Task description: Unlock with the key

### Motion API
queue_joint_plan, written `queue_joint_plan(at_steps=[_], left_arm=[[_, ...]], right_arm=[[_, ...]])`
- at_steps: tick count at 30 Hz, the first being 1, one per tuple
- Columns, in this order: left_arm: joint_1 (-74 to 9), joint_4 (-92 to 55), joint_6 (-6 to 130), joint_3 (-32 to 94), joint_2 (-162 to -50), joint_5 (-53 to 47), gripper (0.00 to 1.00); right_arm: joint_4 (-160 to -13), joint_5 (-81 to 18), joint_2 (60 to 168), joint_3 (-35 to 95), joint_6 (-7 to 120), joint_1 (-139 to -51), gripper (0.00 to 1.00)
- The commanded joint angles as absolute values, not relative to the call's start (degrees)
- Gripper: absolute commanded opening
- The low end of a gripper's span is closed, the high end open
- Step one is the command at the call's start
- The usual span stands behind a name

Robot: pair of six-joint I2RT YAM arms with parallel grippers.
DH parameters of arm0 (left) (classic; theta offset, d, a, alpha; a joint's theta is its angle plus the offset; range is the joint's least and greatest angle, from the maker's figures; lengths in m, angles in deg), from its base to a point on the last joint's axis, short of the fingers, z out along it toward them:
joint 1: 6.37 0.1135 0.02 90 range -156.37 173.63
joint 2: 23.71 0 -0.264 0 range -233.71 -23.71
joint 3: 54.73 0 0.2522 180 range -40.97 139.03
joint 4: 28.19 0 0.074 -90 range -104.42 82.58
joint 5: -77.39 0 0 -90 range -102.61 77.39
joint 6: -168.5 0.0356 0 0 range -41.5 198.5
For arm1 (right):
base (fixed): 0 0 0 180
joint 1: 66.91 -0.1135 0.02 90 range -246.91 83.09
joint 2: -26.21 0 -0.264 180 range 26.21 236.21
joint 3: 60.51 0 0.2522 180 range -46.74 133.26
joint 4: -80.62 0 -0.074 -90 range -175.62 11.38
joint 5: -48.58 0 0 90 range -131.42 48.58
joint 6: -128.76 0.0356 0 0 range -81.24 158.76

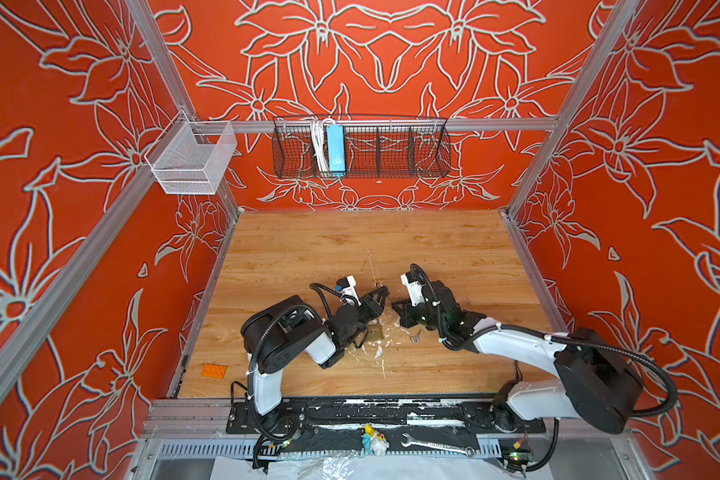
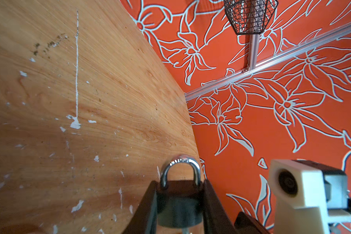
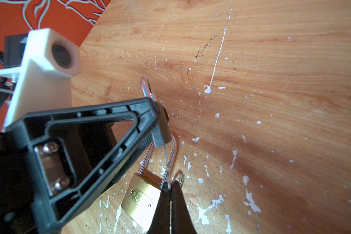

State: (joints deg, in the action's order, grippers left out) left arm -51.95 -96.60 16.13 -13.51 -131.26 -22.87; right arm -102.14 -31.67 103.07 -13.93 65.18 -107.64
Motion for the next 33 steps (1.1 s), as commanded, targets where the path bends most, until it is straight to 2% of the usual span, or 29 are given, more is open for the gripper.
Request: queue_joint_plan(at_steps=[1, 15, 28, 33], left_arm=[[-56.4, -95.8, 17.9, -12.1, -132.7, -13.2, 0.00], [-56.9, -94.9, 19.9, -10.6, -134.3, -10.5, 0.00], [-59.4, -87.2, 25.7, -9.7, -132.9, -17.9, 0.00], [-59.9, -93.1, 24.2, -10.2, -135.0, -17.4, 0.00]], right_arm=[[-113.0, -29.8, 99.5, -12.4, 65.3, -108.8, 0.00], [-111.1, -30.5, 93.8, -12.1, 64.1, -106.9, 0.00], [-109.5, -29.5, 92.0, -10.9, 64.5, -106.9, 0.00], [-110.6, -30.0, 90.7, -11.6, 65.2, -106.8, 0.00]])
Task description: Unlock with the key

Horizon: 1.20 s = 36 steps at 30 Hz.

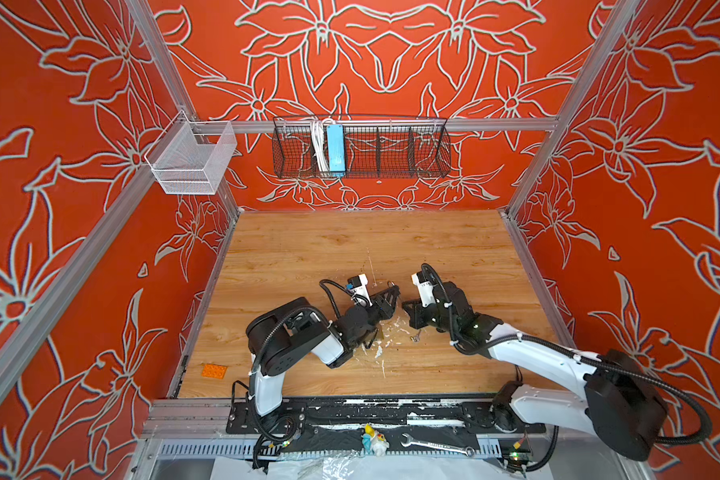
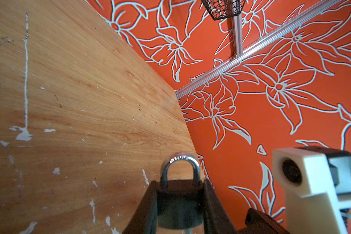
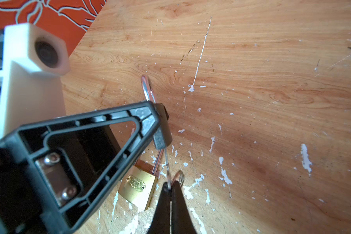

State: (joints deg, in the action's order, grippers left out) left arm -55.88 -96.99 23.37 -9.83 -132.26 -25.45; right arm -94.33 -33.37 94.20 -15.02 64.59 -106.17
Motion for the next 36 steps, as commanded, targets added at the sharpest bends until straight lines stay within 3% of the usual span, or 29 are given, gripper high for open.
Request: queue_joint_plan(at_steps=[1, 15, 20, 26, 36], left_arm=[[-60.1, -94.2, 24.3, -10.3, -135.3, -17.5, 0.00], [-62.8, -94.3, 27.8, -8.7, -136.8, -18.6, 0.00], [-63.5, -95.0, 28.3, -8.1, -136.9, -16.1, 0.00], [-63.5, -95.7, 27.5, -7.0, -136.7, -9.7, 0.00], [-60.9, -94.1, 27.5, -12.3, -130.2, -17.0, 0.00]], right_arm=[[-111.4, -29.9, 91.0, -12.0, 65.7, -106.9, 0.00], [-116.0, -29.3, 94.4, -11.7, 66.8, -108.3, 0.00], [-112.8, -34.0, 90.9, -12.3, 64.4, -108.1, 0.00], [-114.1, -31.9, 92.0, -12.2, 64.0, -108.0, 0.00], [-117.9, -29.5, 94.8, -13.8, 63.8, -108.0, 0.00]])
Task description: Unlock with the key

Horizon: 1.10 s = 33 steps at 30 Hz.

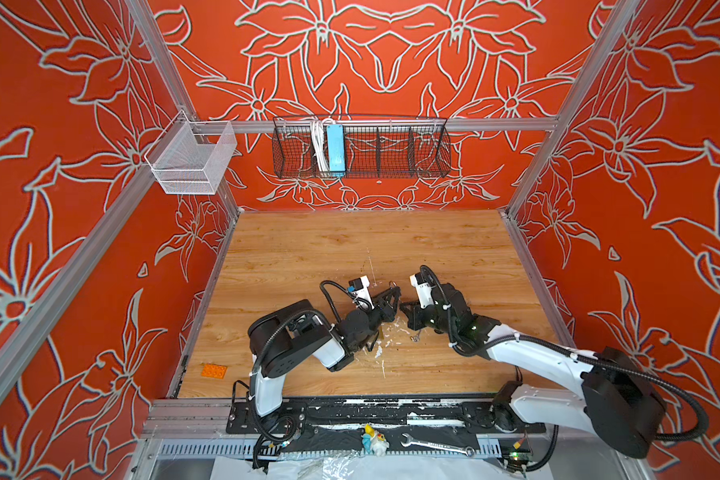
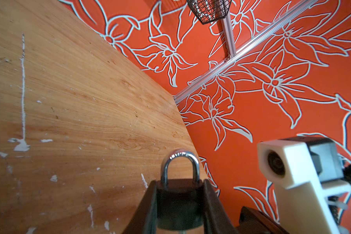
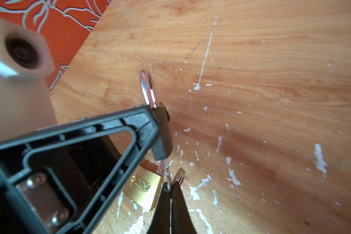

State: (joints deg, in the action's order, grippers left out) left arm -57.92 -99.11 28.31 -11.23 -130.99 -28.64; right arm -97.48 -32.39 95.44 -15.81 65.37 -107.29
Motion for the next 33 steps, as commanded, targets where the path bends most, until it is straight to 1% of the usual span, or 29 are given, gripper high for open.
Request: queue_joint_plan(at_steps=[1, 7, 10, 13, 18, 21, 23, 25, 29, 30, 31, 32, 33], left_arm=[[-60.4, -93.3, 27.1, -12.0, -130.3, -16.4, 0.00], [-59.9, -95.7, 25.4, -10.1, -135.6, -13.4, 0.00], [-59.9, -95.8, 24.9, -9.4, -137.5, -13.5, 0.00], [-59.9, -95.8, 25.0, -9.5, -137.5, -14.0, 0.00], [-58.7, -95.7, 26.9, -11.8, -134.0, -15.6, 0.00], [-56.3, -95.7, 25.6, -12.6, -133.6, -13.3, 0.00], [-54.2, -95.8, 26.1, -11.9, -134.3, -8.8, 0.00], [-52.9, -95.8, 26.8, -11.0, -135.2, -5.1, 0.00], [-52.4, -95.8, 28.9, -10.8, -135.6, -5.0, 0.00], [-52.4, -95.8, 29.1, -11.0, -135.5, -5.7, 0.00], [-52.3, -95.8, 29.1, -11.4, -135.3, -6.7, 0.00], [-52.2, -95.8, 29.1, -11.9, -134.8, -7.9, 0.00], [-51.9, -95.8, 29.2, -12.5, -134.3, -9.4, 0.00]], right_arm=[[-118.2, -29.2, 94.7, -14.0, 63.8, -108.0, 0.00], [-117.9, -30.5, 93.1, -14.6, 63.4, -108.0, 0.00], [-116.8, -31.8, 91.6, -14.8, 62.9, -107.9, 0.00], [-116.6, -32.1, 91.0, -15.2, 62.5, -107.9, 0.00], [-116.8, -31.6, 91.6, -15.7, 62.7, -107.8, 0.00], [-118.8, -28.6, 92.5, -16.3, 62.9, -107.3, 0.00], [-120.1, -26.0, 92.9, -16.6, 62.9, -106.8, 0.00], [-120.7, -25.3, 92.8, -17.0, 63.3, -106.5, 0.00], [-117.7, -26.8, 91.8, -16.7, 62.4, -106.1, 0.00], [-116.9, -27.4, 91.7, -16.7, 62.0, -106.1, 0.20], [-116.6, -27.7, 91.6, -16.9, 61.6, -106.1, 0.34], [-116.2, -28.0, 91.4, -16.9, 61.4, -106.1, 0.43], [-115.8, -28.0, 91.4, -17.0, 61.1, -106.1, 0.47]])
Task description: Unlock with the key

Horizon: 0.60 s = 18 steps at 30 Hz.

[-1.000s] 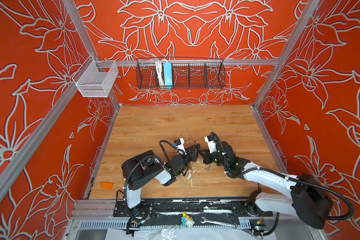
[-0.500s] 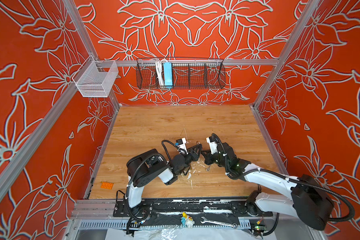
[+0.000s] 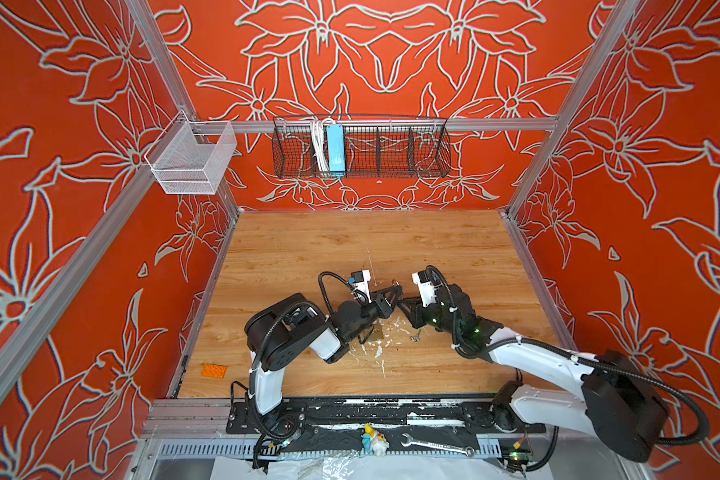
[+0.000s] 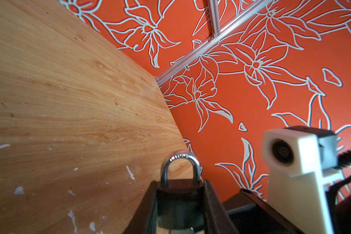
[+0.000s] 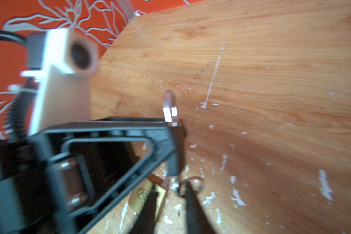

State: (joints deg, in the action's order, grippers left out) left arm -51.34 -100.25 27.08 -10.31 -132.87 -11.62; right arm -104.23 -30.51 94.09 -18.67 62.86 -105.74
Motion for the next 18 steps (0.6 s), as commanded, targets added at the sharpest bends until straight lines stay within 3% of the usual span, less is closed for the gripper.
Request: queue_joint_plan(at_steps=[1, 3, 8, 13, 18], left_arm=[[-51.7, -95.7, 29.4, -13.1, -133.8, -10.7, 0.00], [-50.8, -95.7, 29.5, -15.2, -132.0, -16.1, 0.00], [-47.1, -93.2, 34.0, -20.0, -125.5, -24.5, 0.00], [-47.0, -78.9, 47.9, -16.7, -117.1, -22.0, 0.00], [-47.3, -87.1, 54.1, -19.7, -116.2, -19.6, 0.00]], right_arm=[[-115.1, -27.9, 91.3, -16.8, 61.0, -106.1, 0.51], [-113.4, -27.9, 91.1, -16.4, 60.8, -106.1, 0.58], [-108.7, -29.8, 90.2, -16.0, 59.8, -106.1, 0.59], [-108.7, -30.8, 88.1, -16.4, 59.7, -106.1, 0.60], [-112.7, -26.1, 84.8, -17.9, 59.5, -105.2, 0.60]])
